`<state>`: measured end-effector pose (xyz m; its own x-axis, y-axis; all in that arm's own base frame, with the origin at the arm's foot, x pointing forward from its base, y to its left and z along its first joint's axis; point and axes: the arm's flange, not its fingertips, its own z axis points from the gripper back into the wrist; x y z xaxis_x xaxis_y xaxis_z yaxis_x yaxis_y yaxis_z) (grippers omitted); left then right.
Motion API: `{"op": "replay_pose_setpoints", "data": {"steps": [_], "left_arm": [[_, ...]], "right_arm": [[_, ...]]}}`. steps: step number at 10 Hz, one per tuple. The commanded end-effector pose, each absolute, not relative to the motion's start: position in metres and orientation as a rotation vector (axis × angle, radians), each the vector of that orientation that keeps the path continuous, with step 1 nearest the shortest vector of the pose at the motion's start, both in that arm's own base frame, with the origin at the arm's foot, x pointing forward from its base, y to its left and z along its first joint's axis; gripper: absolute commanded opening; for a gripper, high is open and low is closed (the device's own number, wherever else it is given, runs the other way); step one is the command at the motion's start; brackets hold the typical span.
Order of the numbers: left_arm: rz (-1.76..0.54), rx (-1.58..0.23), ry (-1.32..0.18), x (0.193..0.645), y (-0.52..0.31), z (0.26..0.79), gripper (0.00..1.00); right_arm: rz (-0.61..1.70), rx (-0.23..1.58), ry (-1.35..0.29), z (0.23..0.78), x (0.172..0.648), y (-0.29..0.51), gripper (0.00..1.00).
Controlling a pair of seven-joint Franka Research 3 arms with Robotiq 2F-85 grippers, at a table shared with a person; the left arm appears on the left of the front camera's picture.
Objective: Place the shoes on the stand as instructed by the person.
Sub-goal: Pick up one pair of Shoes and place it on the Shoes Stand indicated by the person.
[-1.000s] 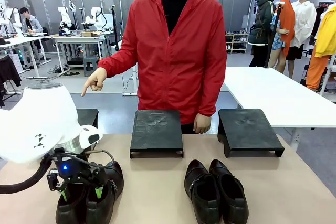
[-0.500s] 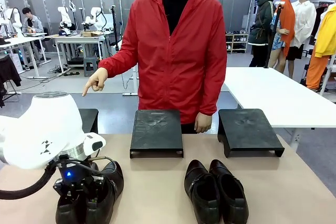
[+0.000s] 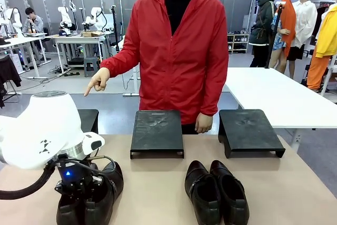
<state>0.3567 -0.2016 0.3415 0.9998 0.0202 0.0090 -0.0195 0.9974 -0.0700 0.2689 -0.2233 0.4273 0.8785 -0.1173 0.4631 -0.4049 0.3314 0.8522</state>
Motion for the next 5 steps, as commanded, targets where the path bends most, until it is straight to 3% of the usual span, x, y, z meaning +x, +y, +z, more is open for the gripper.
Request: {"op": "replay_pose_setpoints", "data": {"steps": [1,5], "left_arm": [[0.019,-0.076,-0.051,0.346,-0.192,0.364,0.0],[-0.067,-0.057,-0.168,0.348,-0.154,0.46,0.0]], "right_arm": [[0.201,1.242,-0.502,0.429,0.268,-0.224,1.0],[0.201,1.242,-0.502,0.429,0.268,-0.224,1.0]]}}
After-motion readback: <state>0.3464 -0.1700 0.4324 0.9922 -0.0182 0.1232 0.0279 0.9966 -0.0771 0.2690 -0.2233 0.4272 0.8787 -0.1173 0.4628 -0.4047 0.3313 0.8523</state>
